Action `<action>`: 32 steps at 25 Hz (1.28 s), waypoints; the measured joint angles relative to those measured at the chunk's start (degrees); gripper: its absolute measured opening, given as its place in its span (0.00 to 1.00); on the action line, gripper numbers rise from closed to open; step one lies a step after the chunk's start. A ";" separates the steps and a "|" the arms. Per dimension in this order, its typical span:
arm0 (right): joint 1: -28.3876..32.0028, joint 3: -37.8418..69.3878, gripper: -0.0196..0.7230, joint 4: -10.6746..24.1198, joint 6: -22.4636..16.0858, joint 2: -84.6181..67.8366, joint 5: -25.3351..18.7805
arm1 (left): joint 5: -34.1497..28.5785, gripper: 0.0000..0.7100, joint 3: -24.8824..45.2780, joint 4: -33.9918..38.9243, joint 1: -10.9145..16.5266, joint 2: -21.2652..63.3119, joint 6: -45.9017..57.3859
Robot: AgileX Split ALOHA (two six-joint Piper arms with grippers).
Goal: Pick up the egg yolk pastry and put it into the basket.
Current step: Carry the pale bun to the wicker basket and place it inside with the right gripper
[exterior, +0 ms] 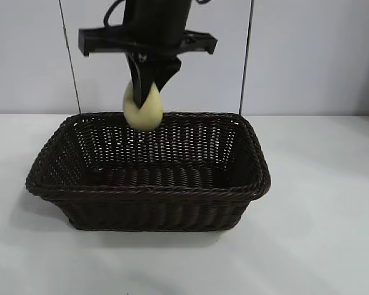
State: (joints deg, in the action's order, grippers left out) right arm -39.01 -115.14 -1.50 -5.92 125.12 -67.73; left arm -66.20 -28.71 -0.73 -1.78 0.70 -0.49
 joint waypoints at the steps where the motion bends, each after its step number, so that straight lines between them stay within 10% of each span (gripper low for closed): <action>1: 0.00 0.00 0.06 0.00 0.00 1.59 0.18 | 0.00 0.72 0.00 0.00 0.00 0.00 0.05; 13: 0.00 0.00 0.08 0.92 0.00 9.42 1.65 | 0.00 0.72 0.00 0.00 0.00 0.00 0.05; 22: 0.00 0.00 0.74 1.12 0.23 6.50 0.17 | 0.00 0.72 0.00 0.00 0.00 0.00 0.05; 32: 0.00 -0.30 0.81 2.19 1.25 0.29 -2.02 | 0.00 0.72 0.00 0.00 0.00 0.00 0.05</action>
State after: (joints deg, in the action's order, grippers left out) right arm -39.01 -115.43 0.70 -4.67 125.41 -69.74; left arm -66.20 -28.71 -0.73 -1.78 0.70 -0.43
